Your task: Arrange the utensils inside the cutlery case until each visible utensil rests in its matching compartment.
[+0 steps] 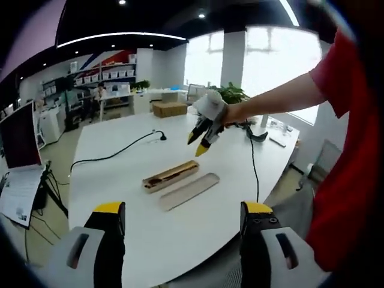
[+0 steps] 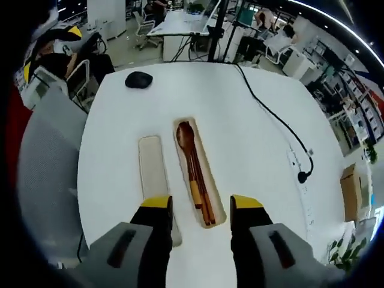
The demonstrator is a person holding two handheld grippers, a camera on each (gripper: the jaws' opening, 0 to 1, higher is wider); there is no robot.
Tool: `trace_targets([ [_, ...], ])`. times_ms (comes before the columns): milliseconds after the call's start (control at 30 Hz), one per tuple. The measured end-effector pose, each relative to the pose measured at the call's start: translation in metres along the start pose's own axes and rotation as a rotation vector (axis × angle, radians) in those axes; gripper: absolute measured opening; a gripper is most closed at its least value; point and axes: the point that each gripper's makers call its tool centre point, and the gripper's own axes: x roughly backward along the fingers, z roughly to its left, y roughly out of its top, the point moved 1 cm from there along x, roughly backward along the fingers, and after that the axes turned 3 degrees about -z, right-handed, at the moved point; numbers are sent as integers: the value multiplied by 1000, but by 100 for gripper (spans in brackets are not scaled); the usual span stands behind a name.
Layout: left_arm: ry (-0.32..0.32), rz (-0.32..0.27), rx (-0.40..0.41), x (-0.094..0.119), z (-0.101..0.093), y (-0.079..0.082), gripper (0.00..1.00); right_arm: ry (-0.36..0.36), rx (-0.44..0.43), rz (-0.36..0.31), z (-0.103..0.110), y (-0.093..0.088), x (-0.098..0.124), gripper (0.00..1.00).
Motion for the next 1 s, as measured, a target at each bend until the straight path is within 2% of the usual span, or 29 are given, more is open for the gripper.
trace_targets([
  [100, -13, 26, -19, -3, 0, -4, 78, -17, -54, -33, 4, -8, 6, 42],
  [233, 0, 25, -30, -9, 4, -8, 79, -55, -64, -48, 4, -16, 12, 46],
  [333, 10, 16, 27, -17, 13, -14, 79, -73, -90, -76, 5, -19, 17, 53],
  [467, 15, 29, 17, -28, 23, -21, 80, -63, -172, -146, 13, -23, 22, 65],
  [567, -13, 40, -20, -38, 22, -24, 82, -88, -177, -142, 17, -32, 26, 64],
  [633, -8, 40, -35, -43, 23, -27, 76, -106, -177, -142, 20, -38, 31, 63],
  [667, -10, 42, -31, -45, 24, -28, 71, -116, -181, -146, 22, -40, 33, 62],
  [700, -28, 75, 40, -49, 21, -35, 70, -124, -185, -154, 24, -41, 35, 62],
  [733, -45, 84, 97, -55, 20, -37, 72, -129, -189, -160, 26, -42, 36, 62],
  [767, -46, 93, 118, -58, 20, -39, 74, -129, -193, -160, 28, -44, 36, 60],
  [833, -32, 88, 105, -65, 25, -40, 73, -133, -212, -134, 32, -51, 36, 56],
  [867, -36, 89, 100, -69, 25, -42, 75, -130, -230, -156, 36, -51, 36, 56],
  [933, -39, 113, 59, -78, 27, -51, 81, -124, -272, -184, 42, -50, 36, 59],
  [1000, -54, 159, -5, -87, 30, -64, 91, -137, -273, -171, 46, -55, 34, 59],
])
